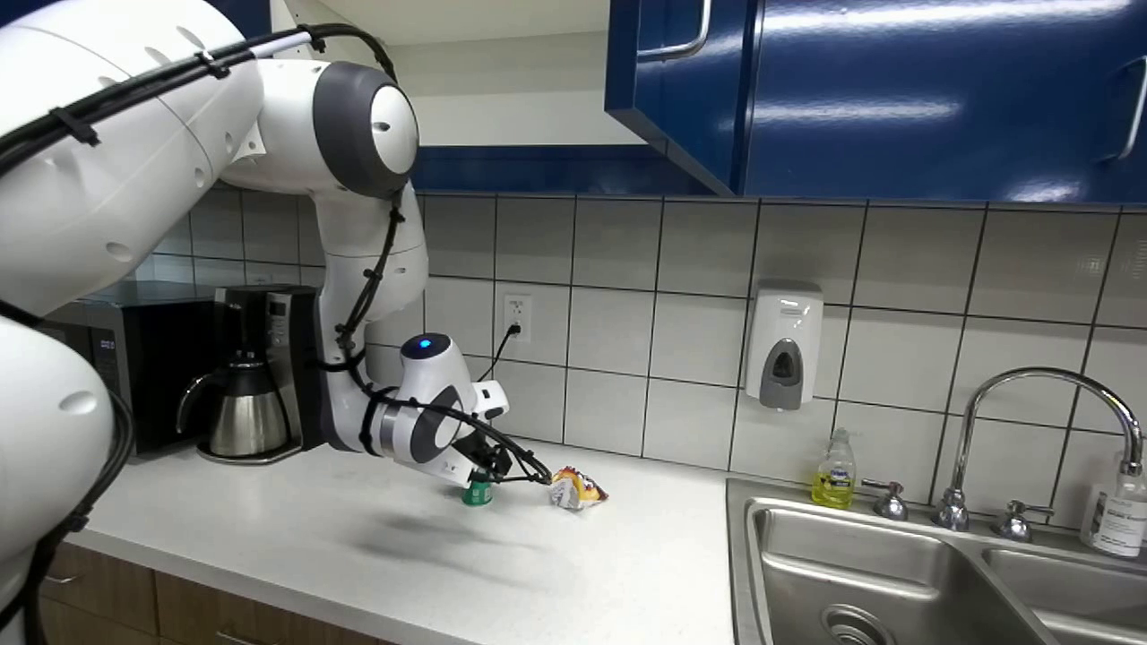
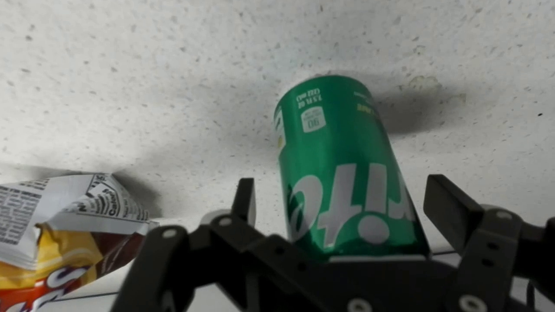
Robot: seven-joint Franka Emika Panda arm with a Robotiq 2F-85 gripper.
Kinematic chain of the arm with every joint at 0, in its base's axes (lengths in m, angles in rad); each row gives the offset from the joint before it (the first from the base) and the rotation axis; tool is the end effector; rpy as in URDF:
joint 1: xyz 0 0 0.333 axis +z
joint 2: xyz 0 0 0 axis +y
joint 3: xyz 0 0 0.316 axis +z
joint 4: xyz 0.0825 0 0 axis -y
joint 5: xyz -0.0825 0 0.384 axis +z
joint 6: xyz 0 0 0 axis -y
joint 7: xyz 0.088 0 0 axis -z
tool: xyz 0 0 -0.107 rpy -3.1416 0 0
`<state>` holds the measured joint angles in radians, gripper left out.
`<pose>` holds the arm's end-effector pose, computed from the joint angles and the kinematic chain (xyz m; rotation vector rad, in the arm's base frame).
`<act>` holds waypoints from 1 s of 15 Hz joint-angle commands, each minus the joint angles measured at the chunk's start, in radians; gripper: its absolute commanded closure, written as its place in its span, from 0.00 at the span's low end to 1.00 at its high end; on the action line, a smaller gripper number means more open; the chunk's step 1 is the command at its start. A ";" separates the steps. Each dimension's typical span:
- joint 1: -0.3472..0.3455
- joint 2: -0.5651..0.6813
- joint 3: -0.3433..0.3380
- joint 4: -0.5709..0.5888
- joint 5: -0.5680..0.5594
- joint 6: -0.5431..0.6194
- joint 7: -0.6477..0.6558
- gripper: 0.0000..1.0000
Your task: Move the soda can from the cabinet to the left counter
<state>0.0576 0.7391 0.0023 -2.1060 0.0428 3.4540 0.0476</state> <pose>0.5974 0.0308 0.1304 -2.9656 0.0499 -0.9303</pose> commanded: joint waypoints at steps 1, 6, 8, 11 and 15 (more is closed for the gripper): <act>-0.012 -0.012 0.009 -0.003 -0.013 -0.002 -0.014 0.00; -0.013 -0.048 0.017 -0.044 -0.023 -0.001 -0.017 0.00; -0.012 -0.068 0.021 -0.065 -0.025 -0.003 -0.018 0.00; -0.008 -0.106 0.021 -0.112 -0.025 -0.003 -0.018 0.00; 0.002 -0.158 0.005 -0.181 -0.019 -0.019 -0.022 0.00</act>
<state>0.0601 0.6556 0.0143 -2.2081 0.0318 3.4541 0.0476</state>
